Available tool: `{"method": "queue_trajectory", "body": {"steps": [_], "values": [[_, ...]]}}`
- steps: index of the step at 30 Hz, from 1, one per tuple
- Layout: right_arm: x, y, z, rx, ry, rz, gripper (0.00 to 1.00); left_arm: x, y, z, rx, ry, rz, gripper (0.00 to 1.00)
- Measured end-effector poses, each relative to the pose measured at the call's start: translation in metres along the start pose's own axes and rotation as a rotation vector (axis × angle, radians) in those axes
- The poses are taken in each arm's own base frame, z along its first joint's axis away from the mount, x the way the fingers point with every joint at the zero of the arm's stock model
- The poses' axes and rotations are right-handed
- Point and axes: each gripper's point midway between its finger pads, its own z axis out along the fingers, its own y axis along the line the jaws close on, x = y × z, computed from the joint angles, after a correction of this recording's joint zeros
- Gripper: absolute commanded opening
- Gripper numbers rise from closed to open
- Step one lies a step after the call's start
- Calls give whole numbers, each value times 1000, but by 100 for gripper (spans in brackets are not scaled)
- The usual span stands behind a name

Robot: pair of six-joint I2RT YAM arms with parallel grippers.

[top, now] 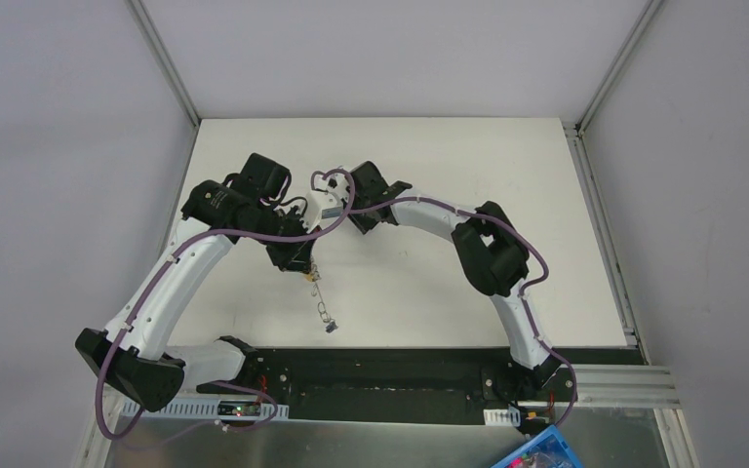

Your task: Put the keys on the keyring

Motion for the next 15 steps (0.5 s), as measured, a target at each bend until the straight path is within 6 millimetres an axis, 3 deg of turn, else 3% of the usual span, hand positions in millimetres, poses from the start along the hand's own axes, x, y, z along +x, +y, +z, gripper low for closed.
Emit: {"method": "queue_trajectory", "body": {"steps": [15], "values": [[6, 0, -5, -1, 11, -11, 24, 0, 0, 1, 2, 3, 1, 0]]}}
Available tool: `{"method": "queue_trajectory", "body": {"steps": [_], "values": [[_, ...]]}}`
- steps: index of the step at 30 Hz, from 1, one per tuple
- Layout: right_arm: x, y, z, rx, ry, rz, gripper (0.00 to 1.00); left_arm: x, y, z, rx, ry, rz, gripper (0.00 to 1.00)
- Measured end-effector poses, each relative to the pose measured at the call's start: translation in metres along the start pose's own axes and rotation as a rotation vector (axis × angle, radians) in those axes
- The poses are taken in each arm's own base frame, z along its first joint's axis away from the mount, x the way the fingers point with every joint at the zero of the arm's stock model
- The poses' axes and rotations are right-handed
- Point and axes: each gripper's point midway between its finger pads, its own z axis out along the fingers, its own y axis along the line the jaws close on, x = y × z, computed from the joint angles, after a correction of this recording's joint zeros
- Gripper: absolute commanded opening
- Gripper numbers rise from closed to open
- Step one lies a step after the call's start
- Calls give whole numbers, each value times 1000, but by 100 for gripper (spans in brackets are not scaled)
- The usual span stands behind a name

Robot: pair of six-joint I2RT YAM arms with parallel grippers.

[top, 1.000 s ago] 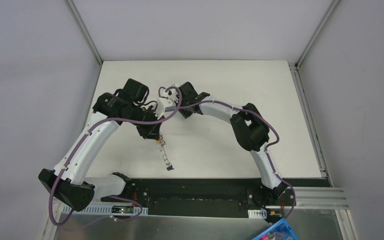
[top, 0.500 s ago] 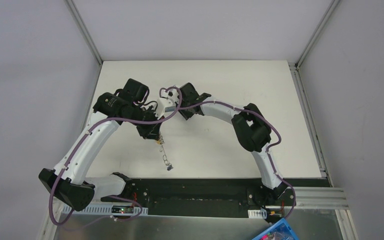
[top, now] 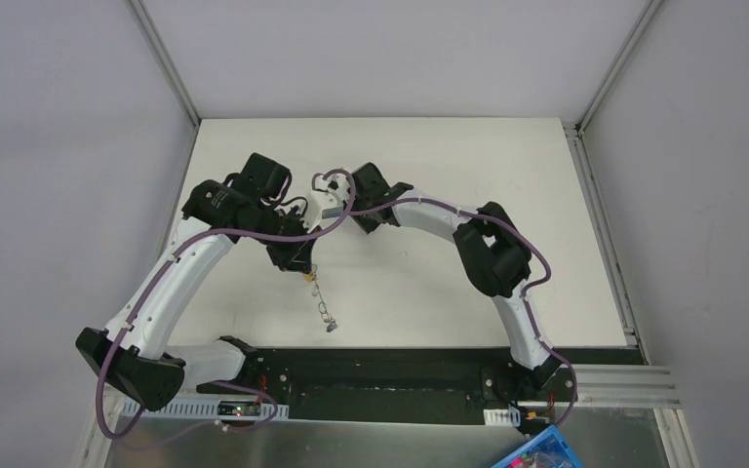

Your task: Put the keys on the keyring

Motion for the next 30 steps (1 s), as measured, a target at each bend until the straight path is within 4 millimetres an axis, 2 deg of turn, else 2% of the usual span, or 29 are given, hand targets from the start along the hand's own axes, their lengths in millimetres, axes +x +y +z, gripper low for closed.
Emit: {"method": "queue_trajectory", "body": {"steps": [12, 17, 22, 30], "values": [[0, -1, -1, 0, -1, -6, 9, 0, 0, 0, 2, 1, 2, 0], [-7, -4, -8, 2, -18, -7, 0, 2, -1, 0, 4, 6, 0, 0], [-14, -6, -18, -8, -41, -3, 0, 2, -1, 0, 5, 7, -1, 0], [-7, -9, -28, -71, -45, 35, 0, 2, 0, 2, 9, 16, -5, 0]]}}
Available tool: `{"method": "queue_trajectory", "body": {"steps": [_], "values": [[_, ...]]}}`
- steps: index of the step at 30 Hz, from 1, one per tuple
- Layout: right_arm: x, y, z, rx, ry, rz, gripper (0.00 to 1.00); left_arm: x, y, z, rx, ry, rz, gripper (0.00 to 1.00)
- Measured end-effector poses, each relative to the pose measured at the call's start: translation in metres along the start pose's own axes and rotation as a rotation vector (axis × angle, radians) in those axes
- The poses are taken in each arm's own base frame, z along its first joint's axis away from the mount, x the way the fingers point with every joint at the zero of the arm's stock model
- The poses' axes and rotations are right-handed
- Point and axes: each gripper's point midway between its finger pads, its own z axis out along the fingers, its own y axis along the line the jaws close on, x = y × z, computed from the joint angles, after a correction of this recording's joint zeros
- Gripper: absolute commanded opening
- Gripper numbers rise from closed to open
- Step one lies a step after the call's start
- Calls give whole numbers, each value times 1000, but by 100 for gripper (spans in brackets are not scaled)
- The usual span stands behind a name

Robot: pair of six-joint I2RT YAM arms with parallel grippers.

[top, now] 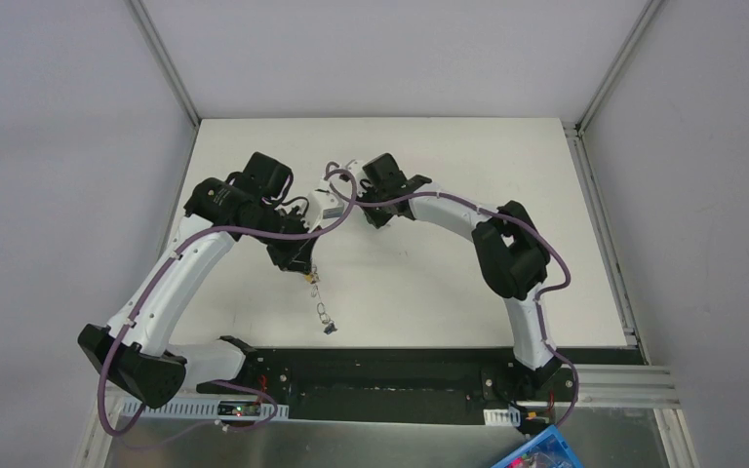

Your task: Put the keys on the keyring

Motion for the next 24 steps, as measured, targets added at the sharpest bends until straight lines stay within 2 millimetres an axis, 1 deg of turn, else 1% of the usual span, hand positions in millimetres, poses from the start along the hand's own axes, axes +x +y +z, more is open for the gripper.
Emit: {"method": "queue_trajectory", "body": {"steps": [5, 9, 12, 16, 19, 24], "values": [[18, -6, -7, -78, 11, 73, 0, -3, 1, -1, 0, 0, 2, 0], [28, -12, -24, -157, -16, 138, 0, -3, 1, -1, -1, -2, 9, 0], [28, -16, -43, -222, -69, 171, 0, -5, 3, 0, 0, 0, 14, 0], [23, -16, -76, -315, -161, 186, 0, -10, 7, 2, 0, -1, 19, 0], [14, -10, -102, -392, -238, 161, 0, -17, 11, 6, 1, -8, 26, 0], [7, 7, -138, -491, -324, 106, 0, -29, 17, 14, 17, -21, 29, 0]]}}
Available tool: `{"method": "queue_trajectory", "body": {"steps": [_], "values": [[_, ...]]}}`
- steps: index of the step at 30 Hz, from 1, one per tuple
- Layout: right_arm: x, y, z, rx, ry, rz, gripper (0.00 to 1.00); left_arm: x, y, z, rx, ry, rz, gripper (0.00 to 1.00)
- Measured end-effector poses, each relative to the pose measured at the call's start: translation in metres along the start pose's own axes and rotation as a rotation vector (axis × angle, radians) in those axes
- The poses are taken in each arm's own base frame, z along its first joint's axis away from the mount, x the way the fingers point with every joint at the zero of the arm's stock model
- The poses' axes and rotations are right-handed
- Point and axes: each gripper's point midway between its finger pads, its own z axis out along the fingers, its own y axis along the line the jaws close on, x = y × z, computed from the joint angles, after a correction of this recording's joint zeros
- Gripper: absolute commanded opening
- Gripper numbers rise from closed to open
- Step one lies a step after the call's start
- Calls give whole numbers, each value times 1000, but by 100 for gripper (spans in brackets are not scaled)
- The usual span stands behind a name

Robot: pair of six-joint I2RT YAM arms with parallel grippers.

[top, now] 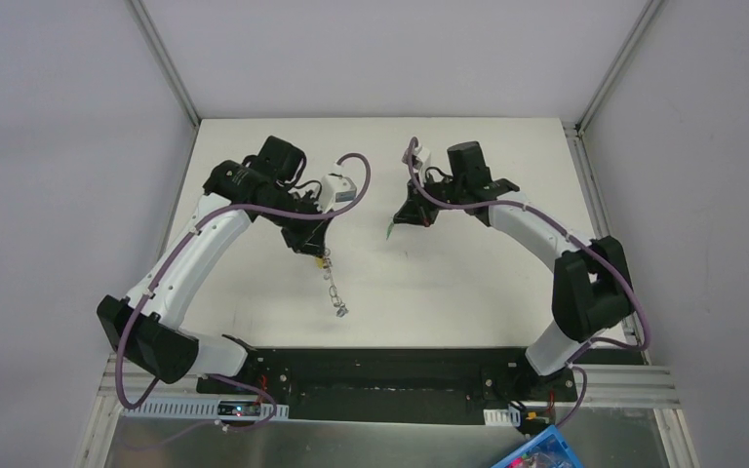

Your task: Put the keys on the keyring

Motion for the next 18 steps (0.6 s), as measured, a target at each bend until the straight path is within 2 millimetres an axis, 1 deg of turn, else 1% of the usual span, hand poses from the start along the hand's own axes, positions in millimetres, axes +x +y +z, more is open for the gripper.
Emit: {"method": "queue_trajectory", "body": {"steps": [5, 10, 15, 18], "values": [[-15, 31, -19, -95, -51, -51, 0, -20, 6, 8, 27, -37, 7, 0], [-32, 61, -42, -189, -105, -91, 0, -40, 6, 13, 71, -87, -1, 0], [-42, 91, -60, -282, -143, -122, 0, -63, 6, 18, 117, -143, -10, 0], [-45, 102, -66, -325, -154, -123, 0, -69, 7, 20, 120, -159, -10, 0]]}}
